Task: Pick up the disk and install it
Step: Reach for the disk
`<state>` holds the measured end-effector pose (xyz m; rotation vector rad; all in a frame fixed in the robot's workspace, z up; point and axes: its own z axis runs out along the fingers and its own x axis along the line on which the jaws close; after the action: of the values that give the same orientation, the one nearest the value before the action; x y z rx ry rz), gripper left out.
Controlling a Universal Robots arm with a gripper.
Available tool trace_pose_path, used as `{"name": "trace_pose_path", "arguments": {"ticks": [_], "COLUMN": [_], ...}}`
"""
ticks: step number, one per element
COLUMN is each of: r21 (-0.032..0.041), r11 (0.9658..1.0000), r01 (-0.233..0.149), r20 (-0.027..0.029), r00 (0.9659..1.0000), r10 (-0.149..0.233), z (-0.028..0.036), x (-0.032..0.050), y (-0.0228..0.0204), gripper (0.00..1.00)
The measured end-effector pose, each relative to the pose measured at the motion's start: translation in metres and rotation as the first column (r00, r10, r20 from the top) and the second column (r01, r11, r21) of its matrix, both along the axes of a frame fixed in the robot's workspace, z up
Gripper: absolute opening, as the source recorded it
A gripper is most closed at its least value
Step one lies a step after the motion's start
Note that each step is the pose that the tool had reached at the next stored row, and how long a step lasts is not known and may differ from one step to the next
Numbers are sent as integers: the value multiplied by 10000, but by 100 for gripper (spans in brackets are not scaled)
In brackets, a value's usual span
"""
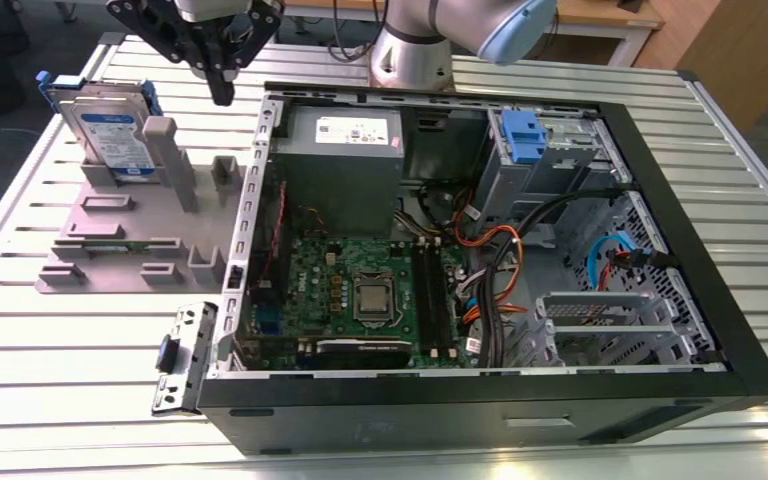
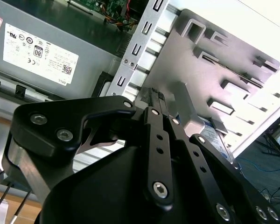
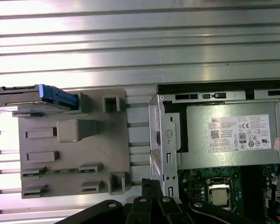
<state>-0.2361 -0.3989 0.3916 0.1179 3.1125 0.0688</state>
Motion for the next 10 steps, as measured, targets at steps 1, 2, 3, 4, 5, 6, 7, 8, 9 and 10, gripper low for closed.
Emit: {"name": "trace_pose_path", "arguments": {"ticks": [1, 2, 3, 4, 5, 6, 7, 8, 9, 10], "r21": [0, 0, 0, 1, 0, 0, 0, 0, 1, 0], "r11": [10000, 10000, 10000, 10000, 10000, 10000, 10000, 10000, 10000, 10000], "r01": [0, 0, 0, 0, 0, 0, 0, 0, 0, 1], "r20": [0, 0, 0, 1, 0, 0, 0, 0, 0, 0], "r00": [10000, 10000, 10000, 10000, 10000, 10000, 10000, 10000, 10000, 10000], "r10": [0, 0, 0, 0, 0, 0, 0, 0, 0, -1], "z": [0, 0, 0, -1, 0, -1, -1, -1, -1, -1], "x": [-4, -7, -11, -13, -17, -21, -24, -27, -30, -34], "y": [0, 0, 0, 0, 0, 0, 0, 0, 0, 0], "gripper": [10, 10, 10, 10, 10, 10, 10, 10, 10, 10]}}
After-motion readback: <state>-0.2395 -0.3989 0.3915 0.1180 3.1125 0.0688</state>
